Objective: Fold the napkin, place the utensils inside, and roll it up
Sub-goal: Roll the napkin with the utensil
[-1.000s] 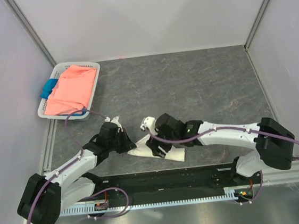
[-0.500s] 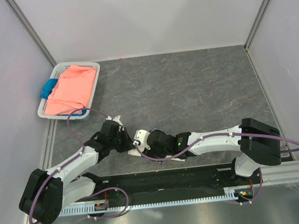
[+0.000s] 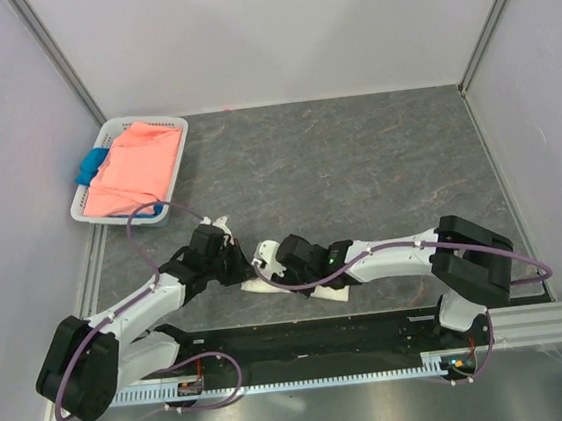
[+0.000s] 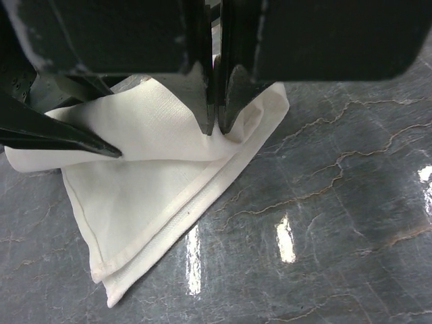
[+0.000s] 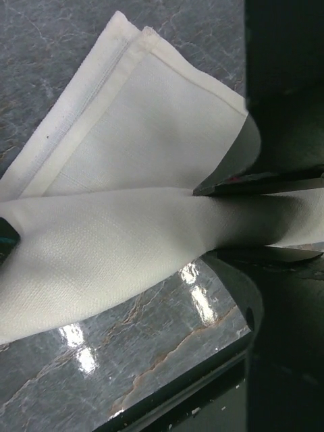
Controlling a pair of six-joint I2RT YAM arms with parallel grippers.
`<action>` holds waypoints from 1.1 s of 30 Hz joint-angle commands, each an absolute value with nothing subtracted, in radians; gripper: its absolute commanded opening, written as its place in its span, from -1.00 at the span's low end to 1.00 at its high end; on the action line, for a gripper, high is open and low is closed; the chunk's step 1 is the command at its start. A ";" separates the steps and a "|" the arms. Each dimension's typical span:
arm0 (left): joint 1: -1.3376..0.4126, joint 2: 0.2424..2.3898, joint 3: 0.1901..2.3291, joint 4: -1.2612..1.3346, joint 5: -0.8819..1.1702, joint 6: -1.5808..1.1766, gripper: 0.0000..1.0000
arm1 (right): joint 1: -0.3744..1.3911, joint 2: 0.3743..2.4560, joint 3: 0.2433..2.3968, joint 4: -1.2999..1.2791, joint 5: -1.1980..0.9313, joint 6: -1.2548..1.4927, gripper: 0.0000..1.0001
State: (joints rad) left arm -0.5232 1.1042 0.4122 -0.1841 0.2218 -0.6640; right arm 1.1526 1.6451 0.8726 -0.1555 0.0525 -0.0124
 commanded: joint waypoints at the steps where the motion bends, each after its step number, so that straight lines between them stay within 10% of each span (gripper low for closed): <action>1: -0.520 1.103 0.445 -0.163 0.250 -0.623 -0.62 | 1.097 1.666 0.922 -0.218 -0.116 0.011 -0.28; 8: -0.520 1.005 0.420 -0.163 0.183 -0.626 0.20 | 0.986 1.746 0.979 -0.336 -0.333 0.057 -0.41; 33: -0.520 0.836 0.258 -0.019 0.183 -0.641 0.14 | 0.764 2.020 1.089 -0.413 -0.838 0.071 -0.40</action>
